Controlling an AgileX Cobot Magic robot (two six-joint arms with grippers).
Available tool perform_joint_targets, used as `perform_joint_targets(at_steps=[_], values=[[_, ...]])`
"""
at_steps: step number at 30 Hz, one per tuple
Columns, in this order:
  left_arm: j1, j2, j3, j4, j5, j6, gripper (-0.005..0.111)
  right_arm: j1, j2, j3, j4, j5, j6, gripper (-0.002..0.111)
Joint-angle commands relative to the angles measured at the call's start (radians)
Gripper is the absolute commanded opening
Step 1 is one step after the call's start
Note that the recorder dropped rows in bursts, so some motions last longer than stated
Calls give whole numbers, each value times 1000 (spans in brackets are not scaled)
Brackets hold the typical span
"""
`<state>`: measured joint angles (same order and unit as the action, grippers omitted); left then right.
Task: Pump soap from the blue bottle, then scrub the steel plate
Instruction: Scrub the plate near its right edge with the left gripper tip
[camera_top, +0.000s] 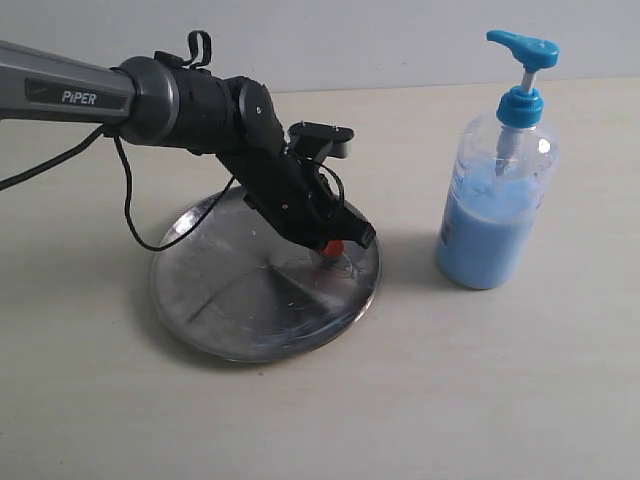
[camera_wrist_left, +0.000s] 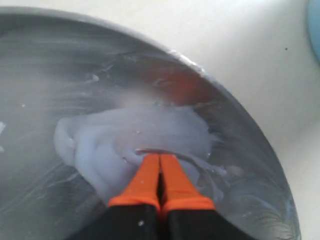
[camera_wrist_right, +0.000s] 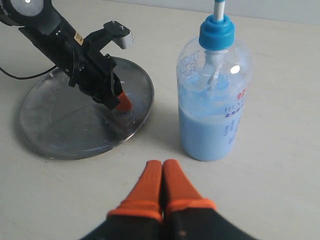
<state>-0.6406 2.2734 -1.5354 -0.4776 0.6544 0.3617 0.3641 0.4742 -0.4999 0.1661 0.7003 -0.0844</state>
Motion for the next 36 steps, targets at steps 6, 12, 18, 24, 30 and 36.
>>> perform_joint_targets(at_steps=[6,12,18,24,30,36], values=[[-17,43,22,70,-80,-3,0,-3,-8,-5,2,-15,-5,0],[-17,43,22,210,-95,-137,0,-3,-8,-5,2,-15,-5,0],[-27,43,22,110,9,-160,0,-3,-8,-5,2,-15,-5,0],[-44,43,22,79,61,-157,0,-3,-8,-5,2,-11,-5,0],[-46,43,22,44,63,-80,0,-3,-8,-5,2,1,-5,0],[-46,43,22,69,-103,-76,0,-3,-8,-5,2,1,-5,0]])
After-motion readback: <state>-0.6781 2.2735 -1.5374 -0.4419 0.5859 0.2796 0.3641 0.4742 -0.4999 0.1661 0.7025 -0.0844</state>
